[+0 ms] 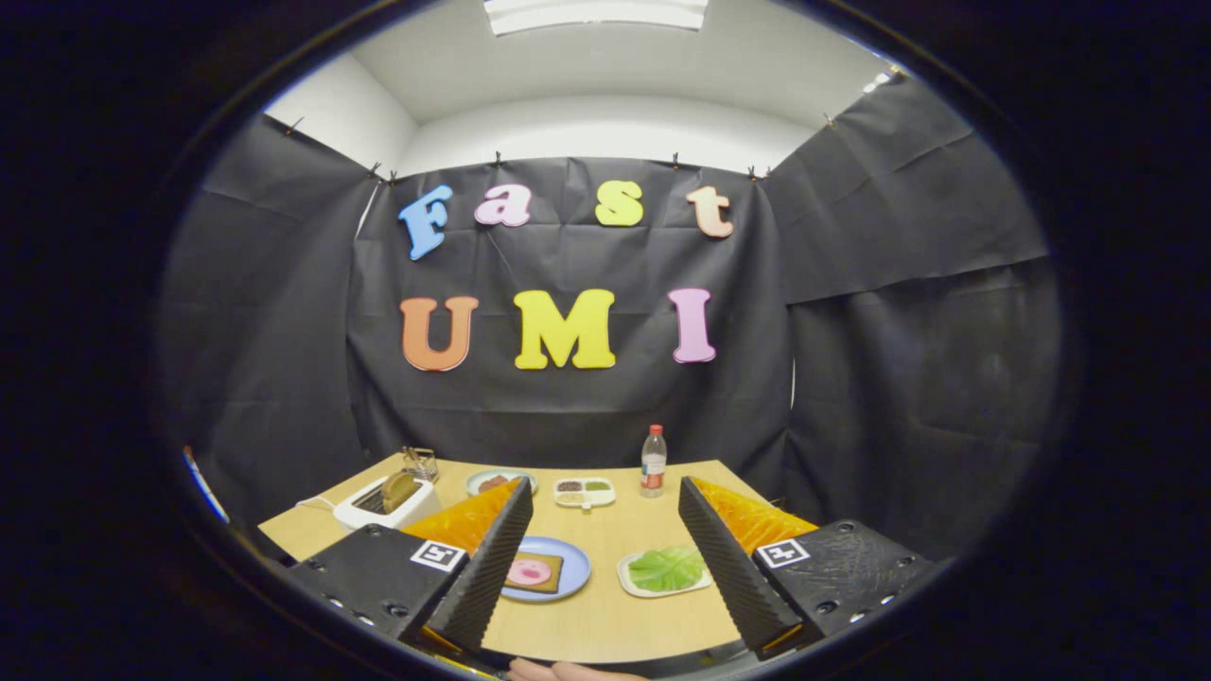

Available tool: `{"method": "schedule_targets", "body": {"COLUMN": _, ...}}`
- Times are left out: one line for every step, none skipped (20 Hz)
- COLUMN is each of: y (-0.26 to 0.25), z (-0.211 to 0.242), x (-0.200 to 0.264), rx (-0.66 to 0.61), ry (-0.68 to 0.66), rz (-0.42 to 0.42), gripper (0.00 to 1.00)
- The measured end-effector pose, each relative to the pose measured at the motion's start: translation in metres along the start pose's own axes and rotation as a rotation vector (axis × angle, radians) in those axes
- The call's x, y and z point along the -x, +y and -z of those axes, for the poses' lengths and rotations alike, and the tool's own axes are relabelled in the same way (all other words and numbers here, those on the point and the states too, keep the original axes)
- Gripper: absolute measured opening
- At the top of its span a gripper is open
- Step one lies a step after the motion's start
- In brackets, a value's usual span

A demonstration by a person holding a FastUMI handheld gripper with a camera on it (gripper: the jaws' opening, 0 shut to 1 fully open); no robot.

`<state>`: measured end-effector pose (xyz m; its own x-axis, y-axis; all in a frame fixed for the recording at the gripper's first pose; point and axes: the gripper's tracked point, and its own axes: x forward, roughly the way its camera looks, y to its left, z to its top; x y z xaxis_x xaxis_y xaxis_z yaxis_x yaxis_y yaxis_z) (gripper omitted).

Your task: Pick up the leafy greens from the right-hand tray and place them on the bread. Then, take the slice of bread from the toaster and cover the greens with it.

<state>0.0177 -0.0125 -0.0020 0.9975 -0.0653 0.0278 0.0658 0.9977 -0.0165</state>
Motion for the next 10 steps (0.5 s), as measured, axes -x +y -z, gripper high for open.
{"method": "schedule_targets", "body": {"y": 0.0, "z": -0.001, "x": -0.001, "rx": 0.003, "ry": -0.005, "rz": 0.002, "gripper": 0.96}}
{"method": "schedule_targets", "body": {"y": 0.0, "z": -0.002, "x": -0.003, "rx": 0.004, "ry": -0.01, "rz": 0.002, "gripper": 0.96}}
{"method": "schedule_targets", "body": {"y": 0.001, "z": -0.003, "x": -0.005, "rx": 0.004, "ry": -0.015, "rz": -0.006, "gripper": 0.96}}
{"method": "schedule_targets", "body": {"y": 0.002, "z": -0.004, "x": -0.008, "rx": 0.003, "ry": -0.017, "rz": -0.01, "gripper": 0.96}}
{"method": "schedule_targets", "body": {"y": -0.001, "z": -0.002, "x": -0.013, "rx": 0.001, "ry": -0.016, "rz": -0.005, "gripper": 0.96}}
{"method": "schedule_targets", "body": {"y": -0.005, "z": -0.002, "x": -0.017, "rx": 0.004, "ry": -0.009, "rz": 0.004, "gripper": 0.95}}
{"method": "schedule_targets", "body": {"y": -0.009, "z": 0.001, "x": -0.022, "rx": 0.008, "ry": -0.002, "rz": 0.014, "gripper": 0.96}}
{"method": "schedule_targets", "body": {"y": -0.013, "z": 0.002, "x": -0.028, "rx": 0.013, "ry": 0.007, "rz": 0.027, "gripper": 0.96}}
{"method": "schedule_targets", "body": {"y": -0.019, "z": 0.005, "x": -0.033, "rx": 0.012, "ry": 0.015, "rz": 0.037, "gripper": 0.96}}
{"method": "schedule_targets", "body": {"y": -0.025, "z": 0.007, "x": -0.038, "rx": 0.008, "ry": 0.022, "rz": 0.047, "gripper": 0.96}}
